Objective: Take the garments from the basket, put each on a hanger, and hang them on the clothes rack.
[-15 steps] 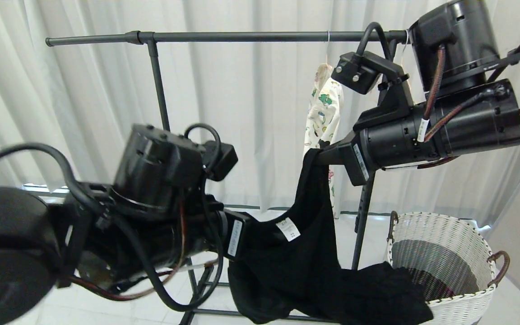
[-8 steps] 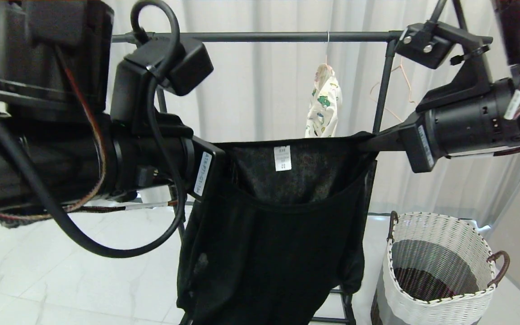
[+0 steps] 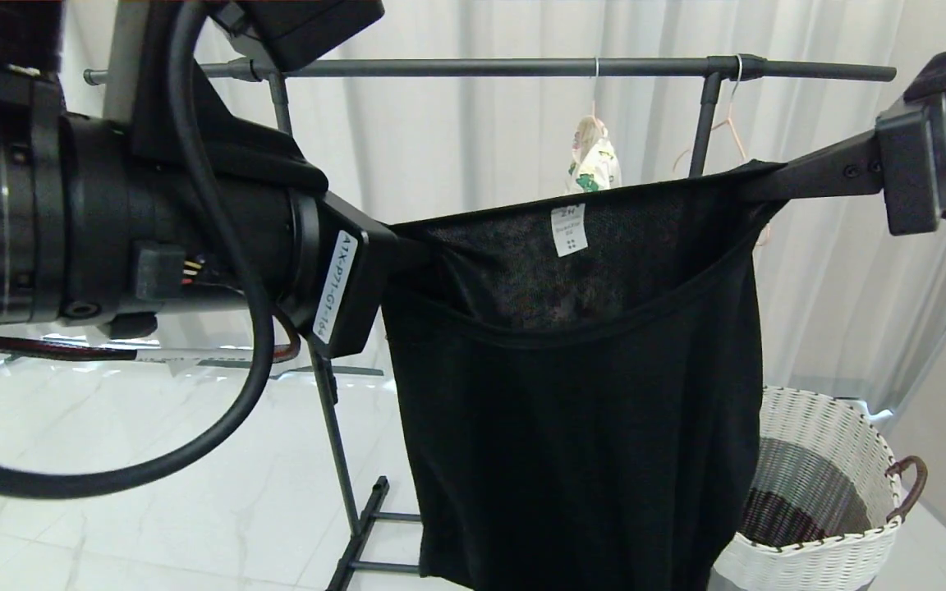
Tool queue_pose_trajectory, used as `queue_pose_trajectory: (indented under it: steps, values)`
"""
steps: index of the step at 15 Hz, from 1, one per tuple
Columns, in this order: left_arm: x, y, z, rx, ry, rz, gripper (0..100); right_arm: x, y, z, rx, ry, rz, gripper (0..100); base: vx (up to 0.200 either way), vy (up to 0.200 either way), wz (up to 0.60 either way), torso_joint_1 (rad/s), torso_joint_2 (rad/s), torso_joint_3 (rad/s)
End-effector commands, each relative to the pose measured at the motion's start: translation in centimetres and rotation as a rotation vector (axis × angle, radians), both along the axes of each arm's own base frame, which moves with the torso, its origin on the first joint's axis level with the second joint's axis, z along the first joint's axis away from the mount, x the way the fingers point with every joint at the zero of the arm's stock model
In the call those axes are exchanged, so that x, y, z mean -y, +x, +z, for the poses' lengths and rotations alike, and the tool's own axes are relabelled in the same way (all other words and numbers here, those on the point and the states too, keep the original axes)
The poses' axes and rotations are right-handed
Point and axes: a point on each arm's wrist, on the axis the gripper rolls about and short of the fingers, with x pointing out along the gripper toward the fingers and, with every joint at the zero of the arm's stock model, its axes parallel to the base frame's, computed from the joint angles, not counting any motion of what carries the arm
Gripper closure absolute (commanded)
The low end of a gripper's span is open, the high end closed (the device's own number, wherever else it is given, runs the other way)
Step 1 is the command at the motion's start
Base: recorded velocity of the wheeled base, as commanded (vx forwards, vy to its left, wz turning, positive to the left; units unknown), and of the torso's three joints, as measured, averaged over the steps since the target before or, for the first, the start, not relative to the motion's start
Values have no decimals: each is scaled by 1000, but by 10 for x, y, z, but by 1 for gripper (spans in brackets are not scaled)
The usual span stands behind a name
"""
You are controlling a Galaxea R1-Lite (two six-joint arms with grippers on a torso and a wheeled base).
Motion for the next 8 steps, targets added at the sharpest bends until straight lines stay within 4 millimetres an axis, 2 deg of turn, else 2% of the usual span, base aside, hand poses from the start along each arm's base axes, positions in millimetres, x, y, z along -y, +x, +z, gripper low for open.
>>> queue_pose_trajectory:
  steps: [1, 3, 5, 8]
  values:
    - [5, -3, -1, 1, 5, -24, 100, 9, -12, 5, 5, 7, 4, 100, 0, 0, 0, 0, 0, 0]
    - [8, 1, -3, -3, 9, -20, 100, 20, -27, 5, -25, -13, 8, 100, 0, 0, 0, 0, 0, 0]
    - [21, 12, -4, 33, -32, -24, 100, 32, -52, -2, -71, -41, 64, 100, 0, 0, 0, 0, 0, 0]
    - [42, 30, -4, 118, -97, -69, 100, 37, -87, -25, -119, -82, 217, 100, 0, 0, 0, 0, 0, 0]
